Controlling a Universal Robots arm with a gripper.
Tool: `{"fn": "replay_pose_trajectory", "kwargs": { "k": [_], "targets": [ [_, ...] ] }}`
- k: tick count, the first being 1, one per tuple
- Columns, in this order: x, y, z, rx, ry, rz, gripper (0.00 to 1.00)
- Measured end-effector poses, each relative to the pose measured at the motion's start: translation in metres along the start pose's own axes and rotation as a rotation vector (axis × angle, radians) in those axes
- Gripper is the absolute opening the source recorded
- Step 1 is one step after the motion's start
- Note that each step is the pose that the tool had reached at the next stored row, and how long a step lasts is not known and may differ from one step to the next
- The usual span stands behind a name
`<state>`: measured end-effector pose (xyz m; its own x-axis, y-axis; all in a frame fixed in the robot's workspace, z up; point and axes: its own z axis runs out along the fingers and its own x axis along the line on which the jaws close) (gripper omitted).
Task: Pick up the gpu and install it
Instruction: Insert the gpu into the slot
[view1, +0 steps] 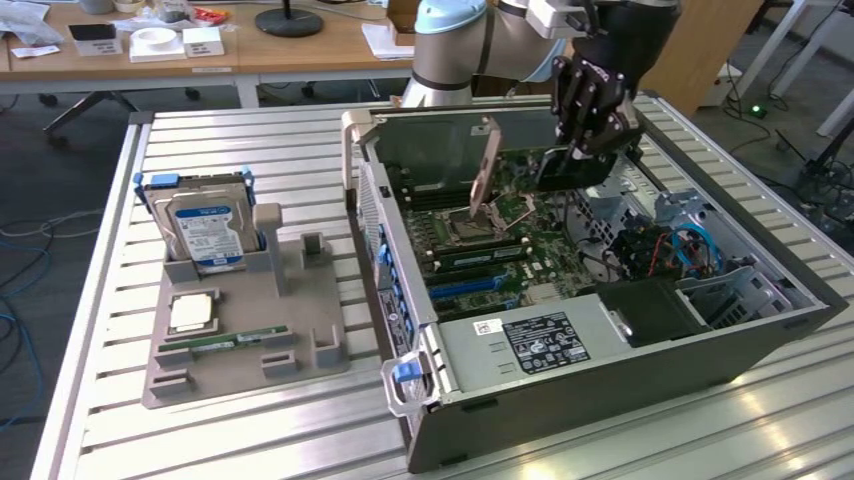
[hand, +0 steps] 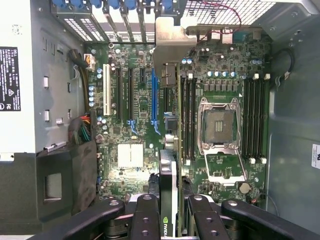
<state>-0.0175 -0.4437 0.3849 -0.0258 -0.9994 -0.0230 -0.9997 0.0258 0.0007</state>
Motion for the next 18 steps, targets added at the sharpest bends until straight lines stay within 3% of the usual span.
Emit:
{"fn": "replay_pose_trajectory", "kwargs": {
  "k": [7, 14, 18],
  "targets": [
    [0.0, 0.0023, 0.0078, 0.0049, -0.0001, 0.0, 0.27],
    [0.001, 0.0068, 0.0168, 0.0163, -0.0003, 0.0, 0.27],
    [0.001, 0.0099, 0.0216, 0.0194, -0.0005, -0.001, 0.27]
  ]
}}
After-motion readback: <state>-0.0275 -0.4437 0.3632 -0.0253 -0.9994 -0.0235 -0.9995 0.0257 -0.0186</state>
